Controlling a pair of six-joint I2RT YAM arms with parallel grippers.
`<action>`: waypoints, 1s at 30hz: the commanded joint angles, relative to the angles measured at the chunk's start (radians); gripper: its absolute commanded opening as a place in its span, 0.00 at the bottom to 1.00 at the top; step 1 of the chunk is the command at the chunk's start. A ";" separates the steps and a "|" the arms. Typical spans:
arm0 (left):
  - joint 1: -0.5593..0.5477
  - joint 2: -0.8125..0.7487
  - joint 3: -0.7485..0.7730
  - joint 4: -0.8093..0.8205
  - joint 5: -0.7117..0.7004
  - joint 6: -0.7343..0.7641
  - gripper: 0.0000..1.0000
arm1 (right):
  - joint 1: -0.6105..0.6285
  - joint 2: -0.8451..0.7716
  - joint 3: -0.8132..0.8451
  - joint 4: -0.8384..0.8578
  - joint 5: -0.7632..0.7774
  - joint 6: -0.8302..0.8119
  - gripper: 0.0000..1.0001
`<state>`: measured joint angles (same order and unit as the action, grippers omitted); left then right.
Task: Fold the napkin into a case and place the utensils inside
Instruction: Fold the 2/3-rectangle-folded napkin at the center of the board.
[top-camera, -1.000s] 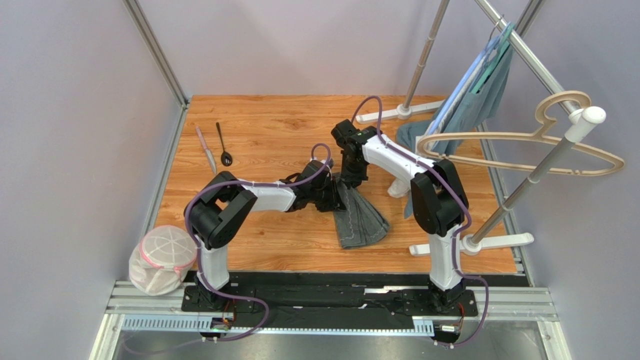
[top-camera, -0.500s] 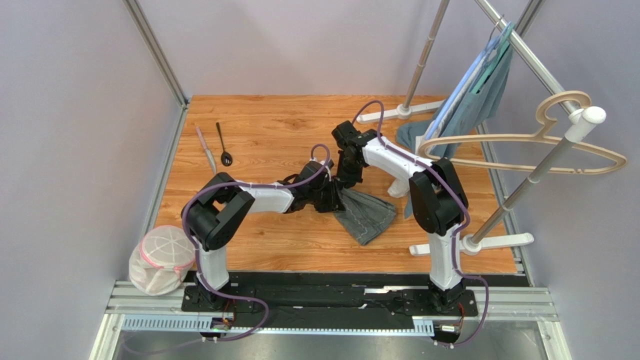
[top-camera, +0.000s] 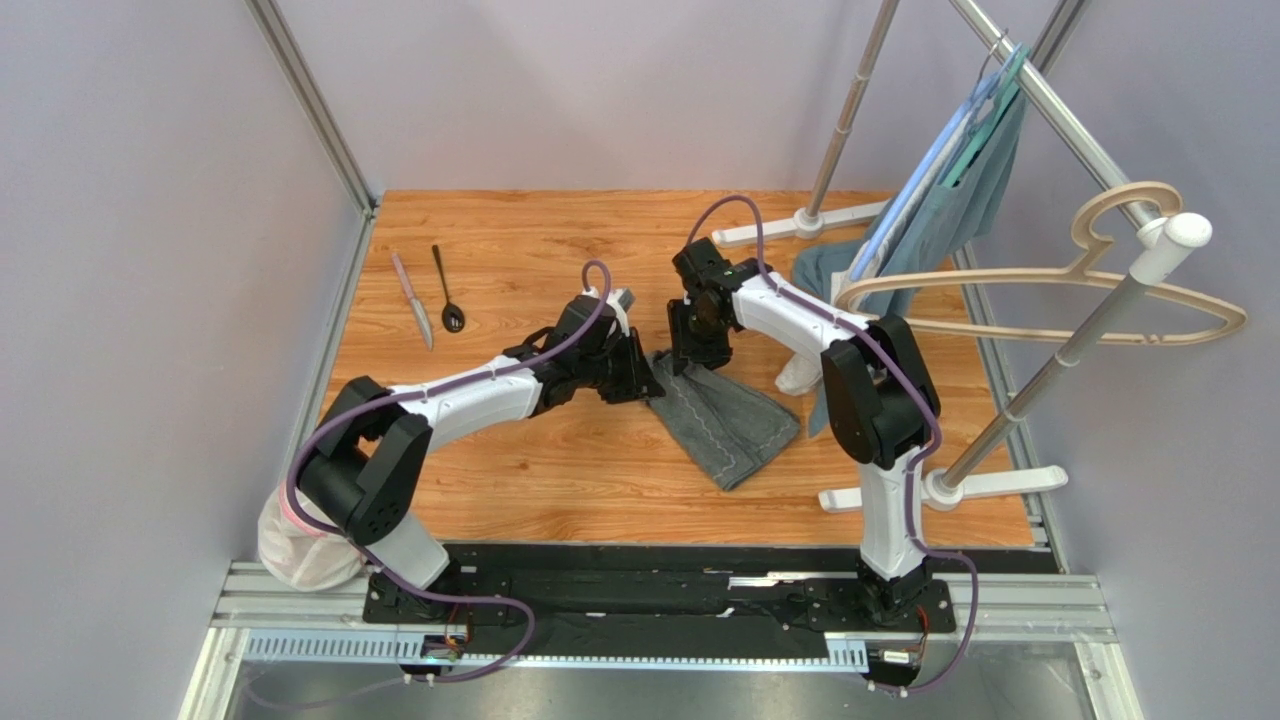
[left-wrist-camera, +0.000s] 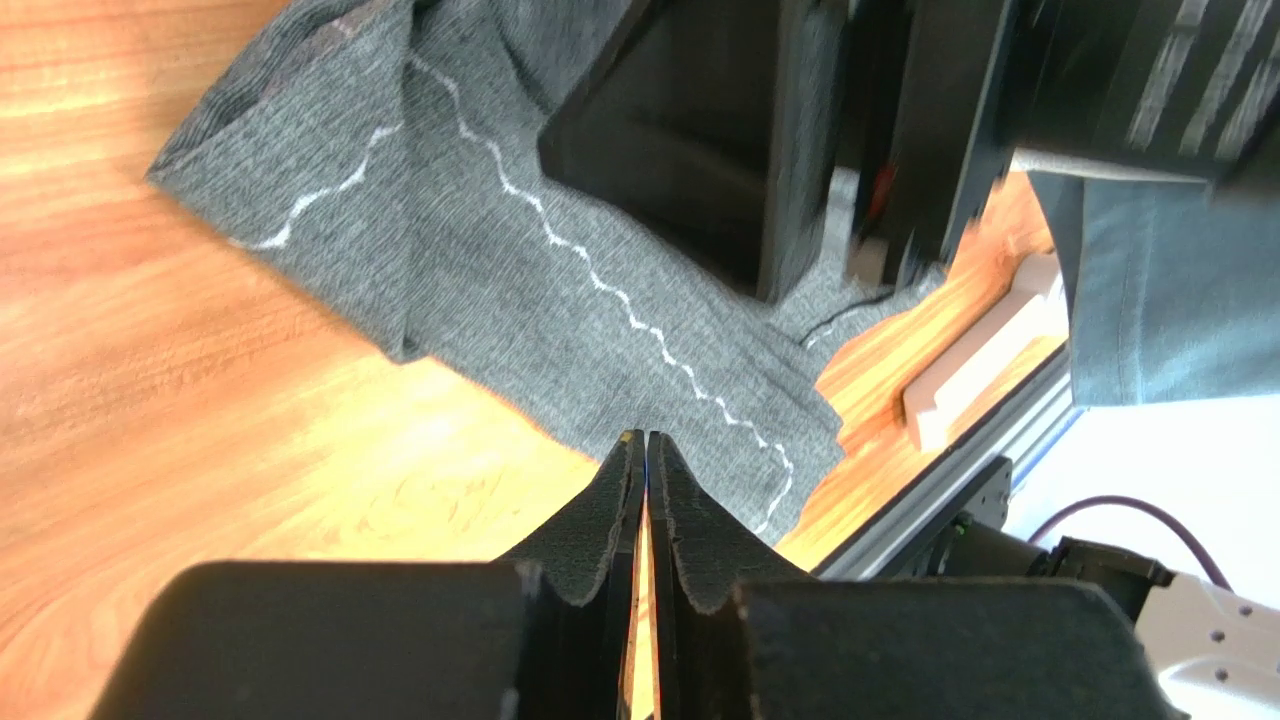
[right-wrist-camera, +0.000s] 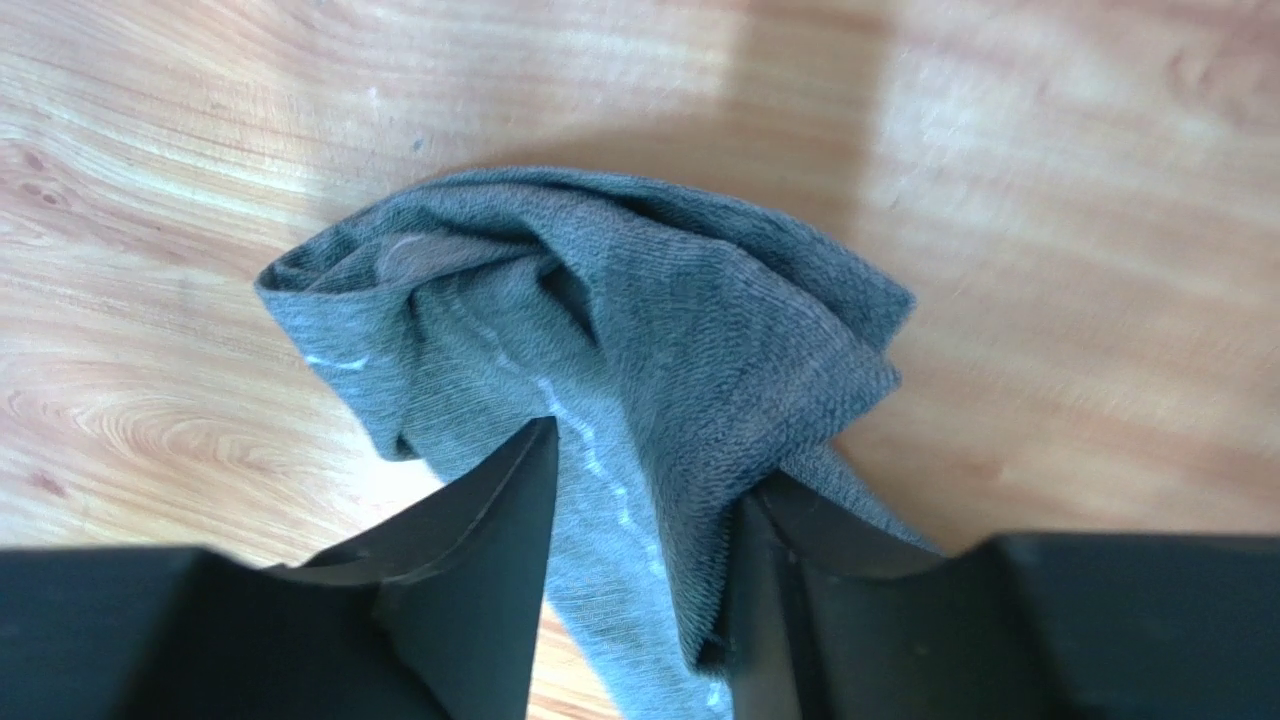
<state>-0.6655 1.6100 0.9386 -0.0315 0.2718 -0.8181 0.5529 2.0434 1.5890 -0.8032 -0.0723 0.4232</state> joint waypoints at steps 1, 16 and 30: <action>0.001 -0.038 -0.017 -0.044 0.037 0.031 0.10 | -0.068 -0.031 -0.030 0.119 -0.105 -0.126 0.53; 0.047 0.088 0.046 -0.053 0.026 0.028 0.10 | -0.186 0.015 -0.067 0.381 -0.437 -0.143 0.58; 0.109 0.116 0.063 -0.051 0.017 0.034 0.09 | -0.186 0.011 -0.063 0.389 -0.449 -0.123 0.00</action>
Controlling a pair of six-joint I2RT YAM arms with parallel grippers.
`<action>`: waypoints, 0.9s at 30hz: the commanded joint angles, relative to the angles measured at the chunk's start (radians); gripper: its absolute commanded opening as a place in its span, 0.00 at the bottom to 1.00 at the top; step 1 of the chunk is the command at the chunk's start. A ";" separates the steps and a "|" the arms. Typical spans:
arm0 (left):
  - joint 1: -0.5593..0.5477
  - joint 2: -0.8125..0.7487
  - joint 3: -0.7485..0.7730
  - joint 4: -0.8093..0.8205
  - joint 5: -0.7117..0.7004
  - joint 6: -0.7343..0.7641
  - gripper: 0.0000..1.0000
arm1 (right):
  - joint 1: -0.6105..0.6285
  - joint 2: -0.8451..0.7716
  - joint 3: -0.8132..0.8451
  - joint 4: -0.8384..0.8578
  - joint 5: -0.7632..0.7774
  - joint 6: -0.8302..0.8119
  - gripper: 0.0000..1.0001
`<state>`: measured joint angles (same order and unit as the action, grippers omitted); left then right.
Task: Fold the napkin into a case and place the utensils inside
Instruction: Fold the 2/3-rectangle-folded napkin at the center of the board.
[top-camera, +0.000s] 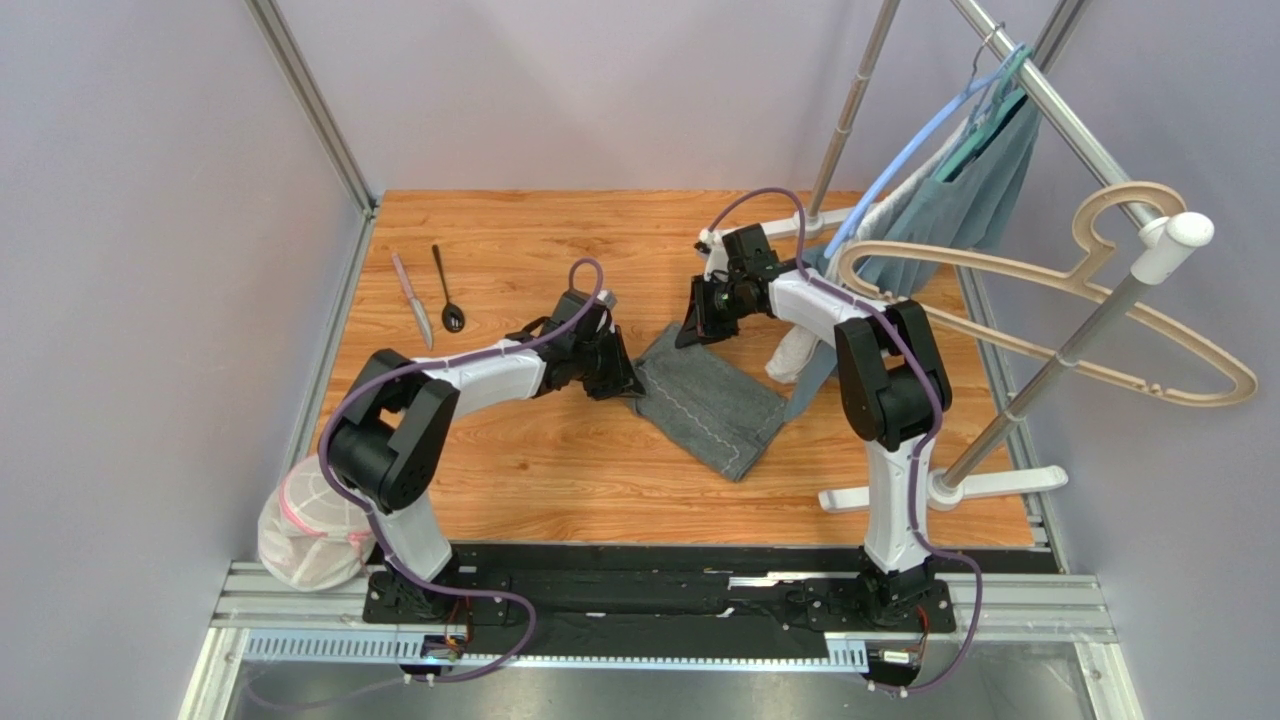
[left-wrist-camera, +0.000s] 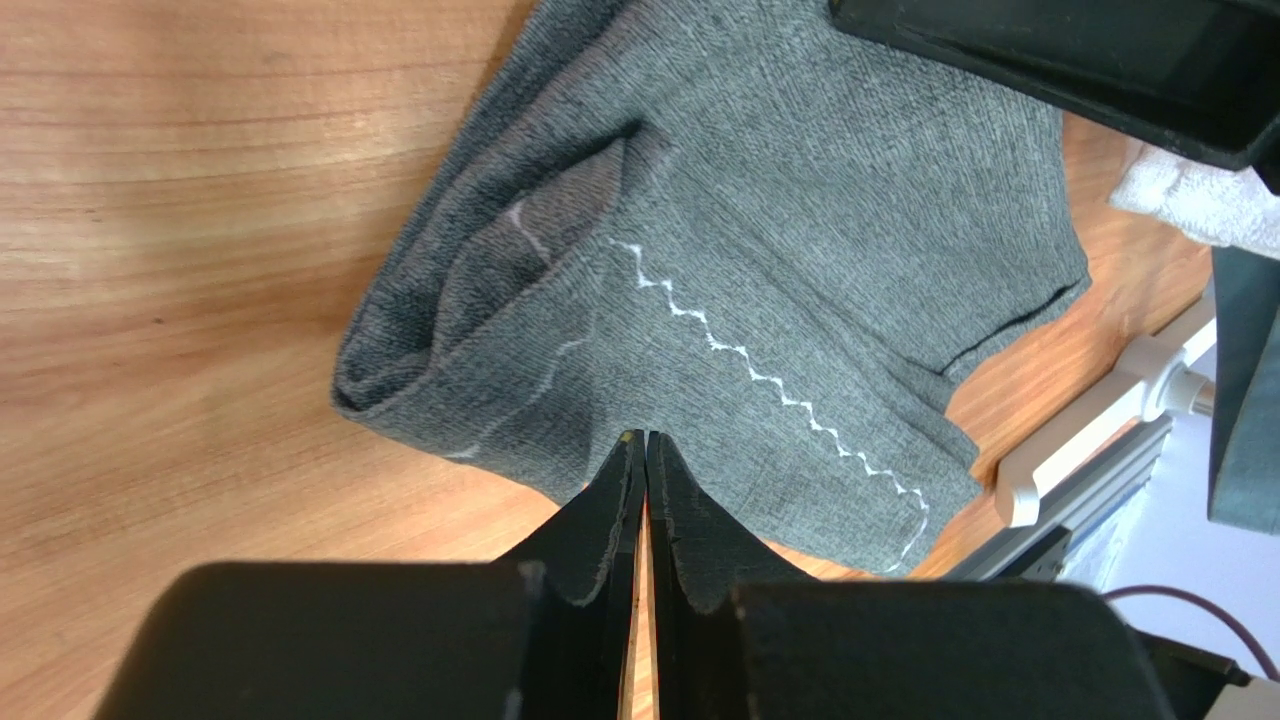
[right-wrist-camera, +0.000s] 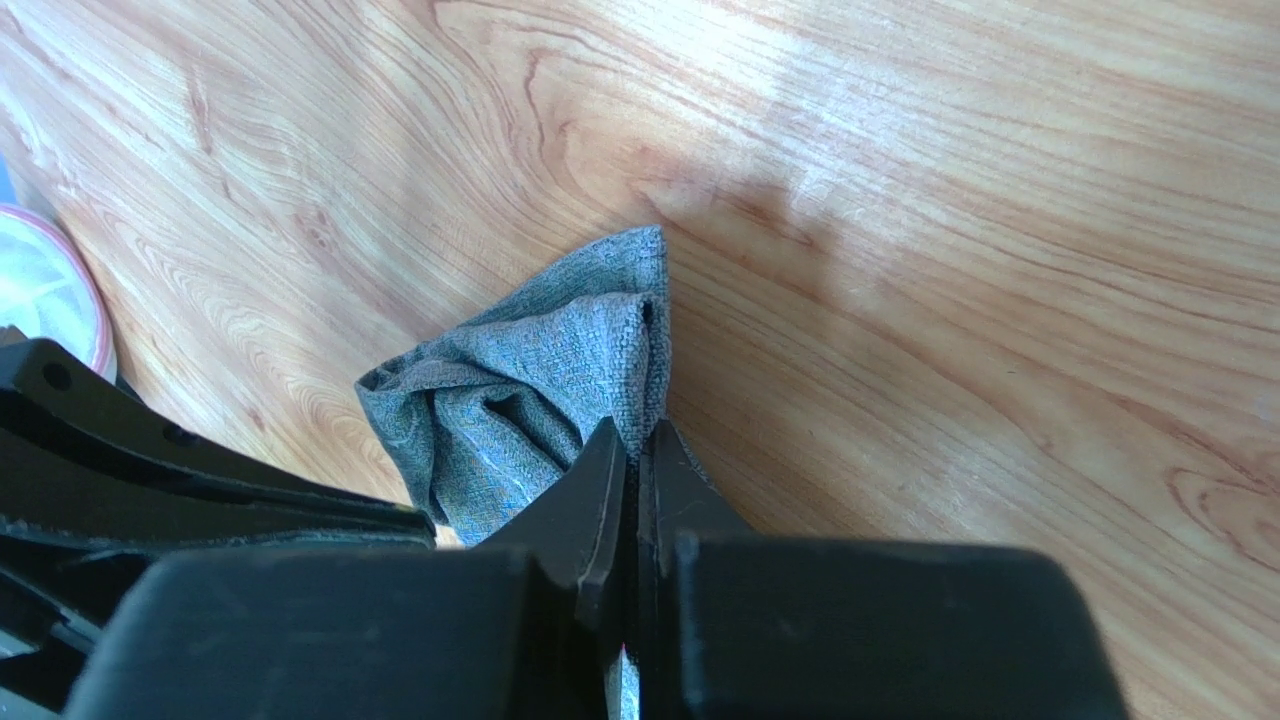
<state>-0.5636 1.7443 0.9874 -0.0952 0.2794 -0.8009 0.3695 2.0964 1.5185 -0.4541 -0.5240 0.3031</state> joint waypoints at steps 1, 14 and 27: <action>0.007 -0.022 0.011 0.015 -0.002 0.012 0.09 | -0.003 -0.048 0.006 0.040 0.001 -0.002 0.00; 0.036 0.164 0.091 0.035 -0.049 -0.015 0.08 | 0.134 -0.154 -0.063 0.048 0.306 0.031 0.00; 0.056 0.187 0.096 0.051 -0.039 0.025 0.08 | 0.414 -0.197 -0.139 0.117 0.889 -0.081 0.00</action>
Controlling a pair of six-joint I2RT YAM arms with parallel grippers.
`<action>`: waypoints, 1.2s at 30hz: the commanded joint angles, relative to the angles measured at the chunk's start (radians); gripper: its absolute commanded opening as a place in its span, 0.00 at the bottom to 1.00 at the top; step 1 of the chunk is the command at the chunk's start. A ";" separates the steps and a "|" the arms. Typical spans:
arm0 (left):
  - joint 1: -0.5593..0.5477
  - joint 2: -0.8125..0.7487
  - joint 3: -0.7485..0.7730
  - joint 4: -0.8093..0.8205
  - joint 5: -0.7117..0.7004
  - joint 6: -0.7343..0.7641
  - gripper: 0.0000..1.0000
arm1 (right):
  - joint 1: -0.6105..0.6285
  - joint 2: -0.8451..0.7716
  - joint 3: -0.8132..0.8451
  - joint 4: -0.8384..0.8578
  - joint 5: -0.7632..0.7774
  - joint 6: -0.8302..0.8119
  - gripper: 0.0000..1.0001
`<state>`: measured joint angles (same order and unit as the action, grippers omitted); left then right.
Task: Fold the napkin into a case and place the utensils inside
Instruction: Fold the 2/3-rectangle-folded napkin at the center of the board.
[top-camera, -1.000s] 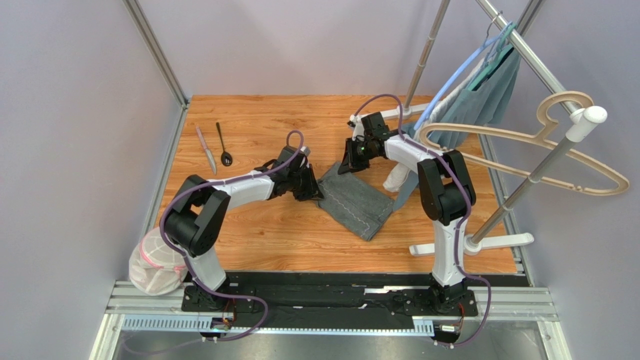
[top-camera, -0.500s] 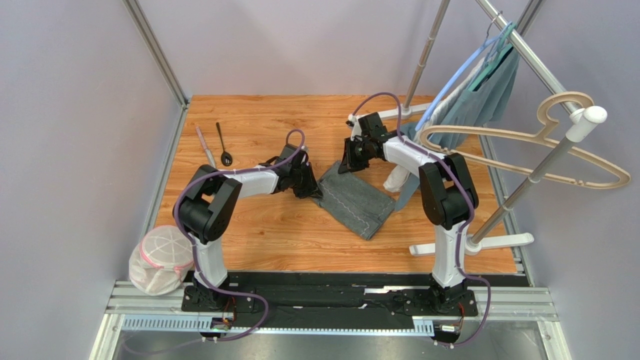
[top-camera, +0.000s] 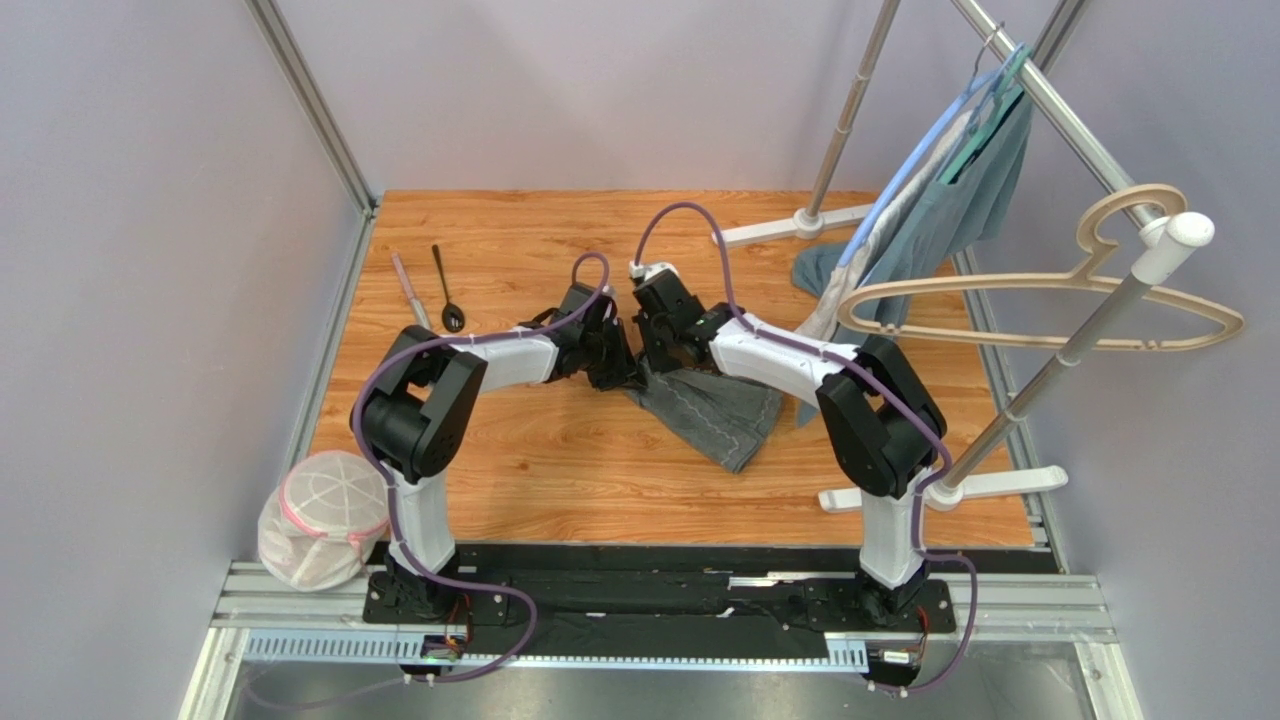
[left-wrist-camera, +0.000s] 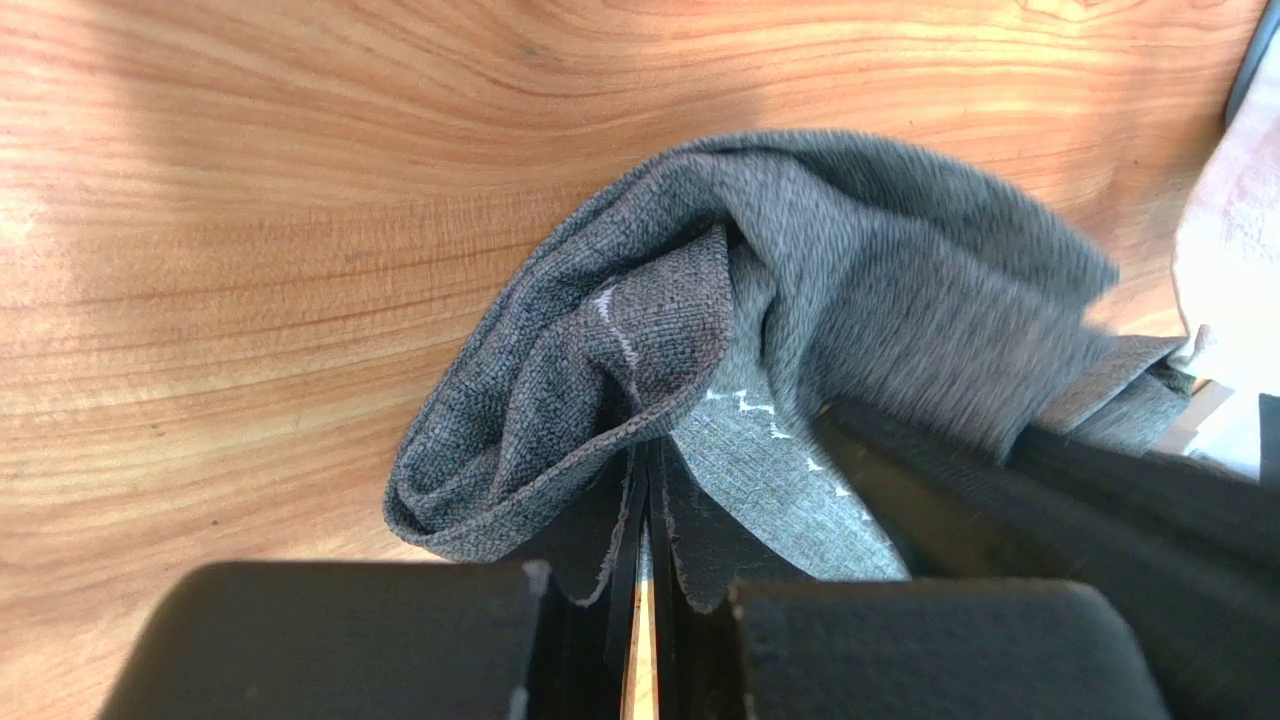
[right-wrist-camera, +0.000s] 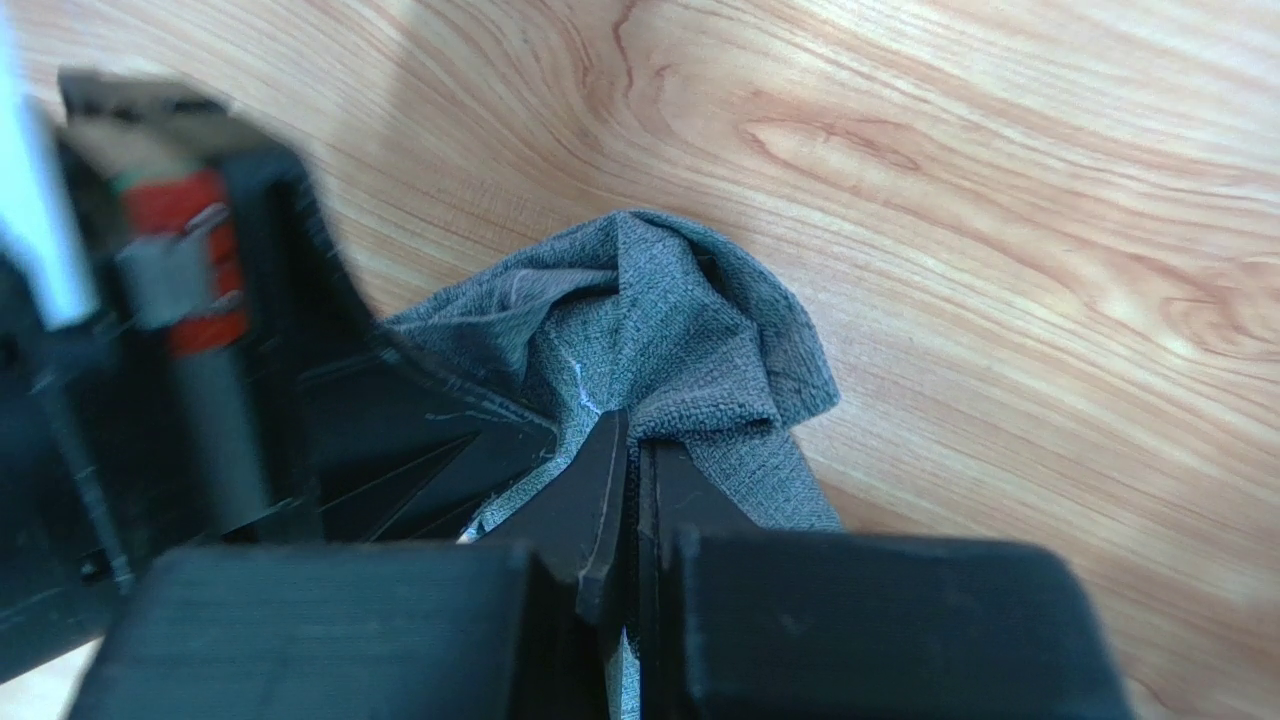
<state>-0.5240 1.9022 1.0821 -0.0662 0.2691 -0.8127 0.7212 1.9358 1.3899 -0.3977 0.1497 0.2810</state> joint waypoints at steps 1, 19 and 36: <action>0.019 0.029 -0.001 0.029 -0.022 0.040 0.08 | 0.070 -0.034 -0.012 0.062 0.241 -0.057 0.00; 0.035 0.040 0.002 0.060 0.070 0.033 0.07 | 0.057 -0.018 0.003 -0.021 -0.082 0.239 0.37; 0.078 -0.106 -0.047 -0.021 0.139 0.041 0.14 | -0.095 -0.031 -0.241 0.368 -0.564 0.351 0.50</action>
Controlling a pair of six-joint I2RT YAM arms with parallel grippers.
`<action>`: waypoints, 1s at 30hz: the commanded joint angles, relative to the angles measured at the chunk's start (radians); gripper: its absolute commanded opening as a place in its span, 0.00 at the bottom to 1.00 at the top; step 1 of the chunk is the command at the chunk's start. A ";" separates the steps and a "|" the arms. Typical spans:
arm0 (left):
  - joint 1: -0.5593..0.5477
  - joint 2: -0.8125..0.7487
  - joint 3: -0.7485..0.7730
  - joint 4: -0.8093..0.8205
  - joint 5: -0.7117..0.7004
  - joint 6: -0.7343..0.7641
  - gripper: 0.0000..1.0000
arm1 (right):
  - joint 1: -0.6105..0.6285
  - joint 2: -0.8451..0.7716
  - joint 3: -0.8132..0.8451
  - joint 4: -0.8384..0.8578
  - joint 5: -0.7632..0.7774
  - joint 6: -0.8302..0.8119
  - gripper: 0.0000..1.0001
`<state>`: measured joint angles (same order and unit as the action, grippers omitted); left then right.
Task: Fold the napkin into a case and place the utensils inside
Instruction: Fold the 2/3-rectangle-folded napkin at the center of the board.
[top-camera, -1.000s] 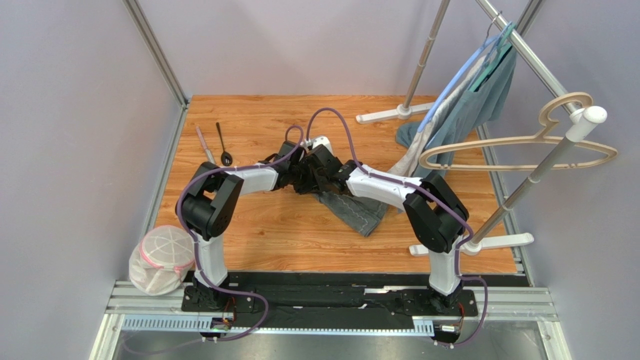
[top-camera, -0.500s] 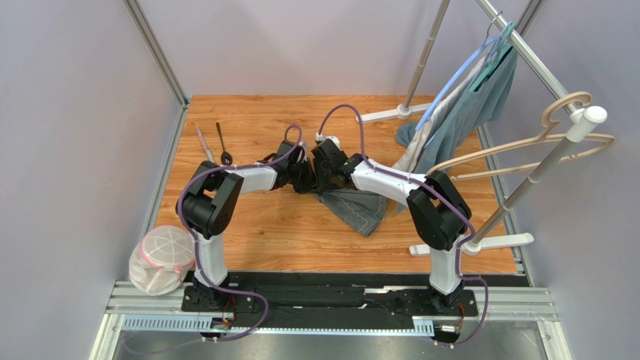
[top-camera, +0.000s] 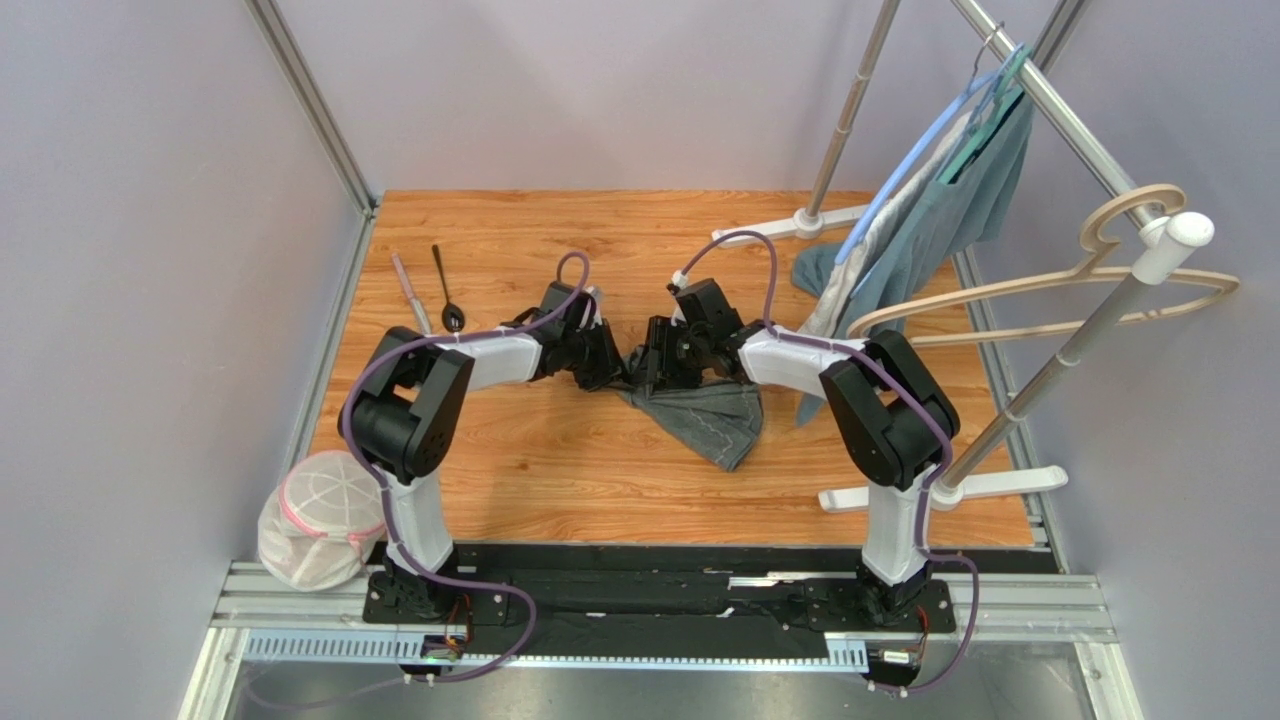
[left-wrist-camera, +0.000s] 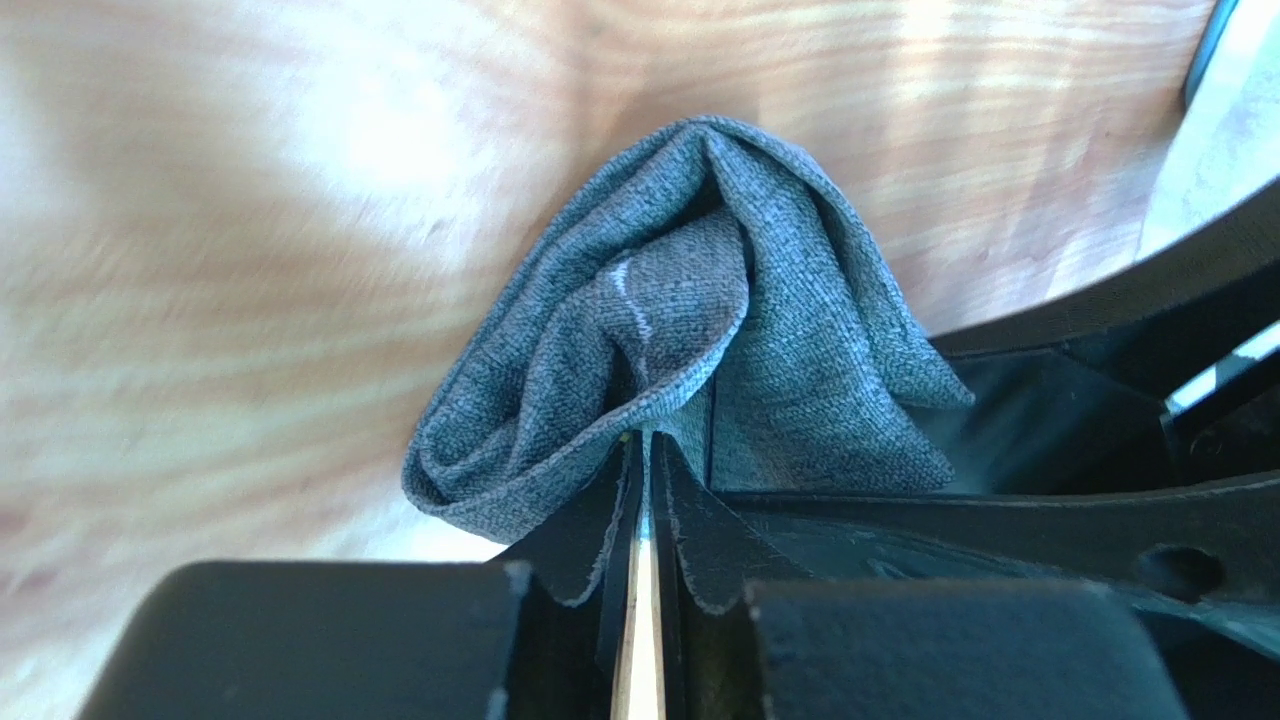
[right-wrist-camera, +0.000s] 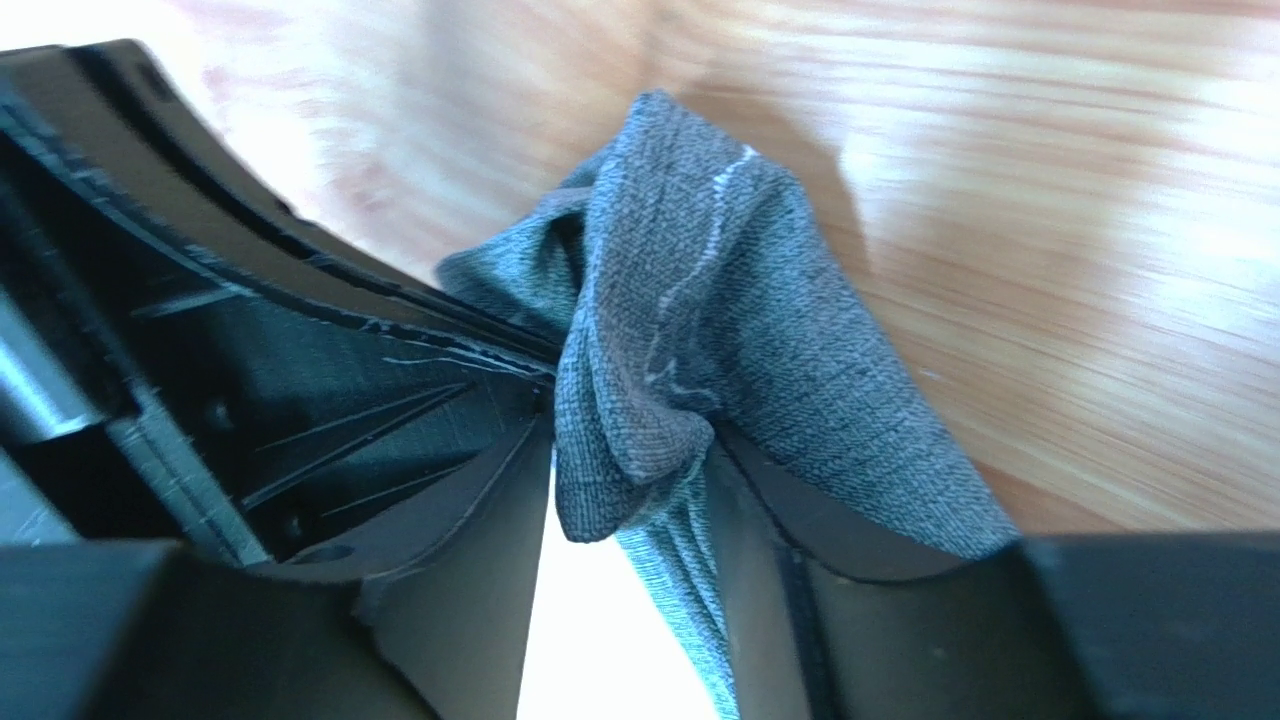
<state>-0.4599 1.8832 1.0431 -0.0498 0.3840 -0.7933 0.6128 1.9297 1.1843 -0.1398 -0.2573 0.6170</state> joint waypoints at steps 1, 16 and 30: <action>0.017 -0.096 -0.006 -0.044 0.027 0.020 0.14 | 0.013 -0.029 -0.038 0.117 -0.163 0.003 0.53; 0.087 -0.142 0.161 -0.231 0.039 0.059 0.24 | 0.004 -0.046 -0.095 0.258 -0.261 -0.016 0.37; 0.093 -0.010 0.340 -0.352 0.124 0.086 0.22 | 0.007 0.006 -0.060 0.224 -0.304 -0.054 0.09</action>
<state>-0.3714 1.8153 1.3056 -0.3565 0.4595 -0.7265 0.6140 1.9156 1.0996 0.0502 -0.5331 0.5861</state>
